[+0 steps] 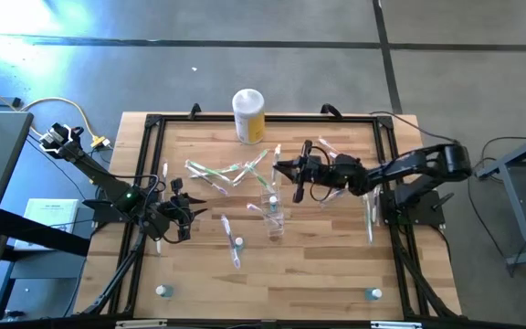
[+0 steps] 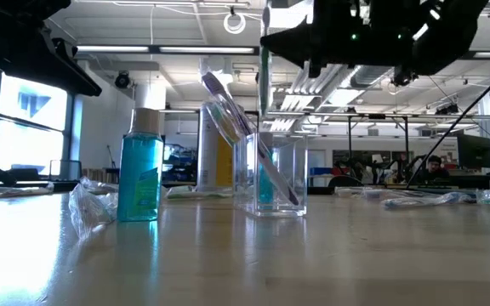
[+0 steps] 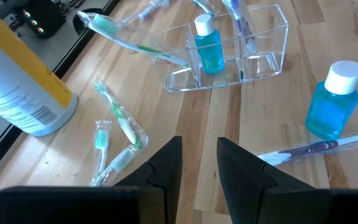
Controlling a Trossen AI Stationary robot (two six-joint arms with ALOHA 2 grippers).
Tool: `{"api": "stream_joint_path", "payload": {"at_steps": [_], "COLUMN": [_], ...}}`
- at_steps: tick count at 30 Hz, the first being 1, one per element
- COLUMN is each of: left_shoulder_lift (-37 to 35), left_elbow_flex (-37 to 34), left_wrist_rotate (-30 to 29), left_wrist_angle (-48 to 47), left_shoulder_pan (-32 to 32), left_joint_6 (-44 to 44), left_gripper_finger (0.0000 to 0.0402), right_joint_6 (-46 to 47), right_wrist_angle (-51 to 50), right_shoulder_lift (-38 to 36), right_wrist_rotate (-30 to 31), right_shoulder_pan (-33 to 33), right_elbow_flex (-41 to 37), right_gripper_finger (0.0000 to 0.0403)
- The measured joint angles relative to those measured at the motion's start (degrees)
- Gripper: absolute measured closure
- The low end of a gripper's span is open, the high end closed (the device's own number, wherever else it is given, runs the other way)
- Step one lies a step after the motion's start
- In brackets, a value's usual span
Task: Pick & Place toothbrushing station
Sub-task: Put the green toothbrush into the transparent organizer
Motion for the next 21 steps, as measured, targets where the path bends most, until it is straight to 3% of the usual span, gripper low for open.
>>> {"api": "stream_joint_path", "payload": {"at_steps": [7,21], "left_shoulder_lift": [0.0,0.0], "left_elbow_flex": [0.0,0.0], "left_wrist_rotate": [-1.1,-1.0], "left_wrist_angle": [0.0,0.0], "left_shoulder_pan": [0.0,0.0], "left_joint_6": [0.0,0.0], "left_gripper_finger": [0.0307,0.0307], "right_joint_6": [1.8,6.3], "right_wrist_angle": [6.6,-0.1], "right_shoulder_lift": [8.5,9.4], "right_wrist_rotate": [1.4,3.8], "right_shoulder_pan": [-1.1,-1.6], "right_elbow_flex": [0.0,0.0], "right_gripper_finger": [0.0393,0.0391]}}
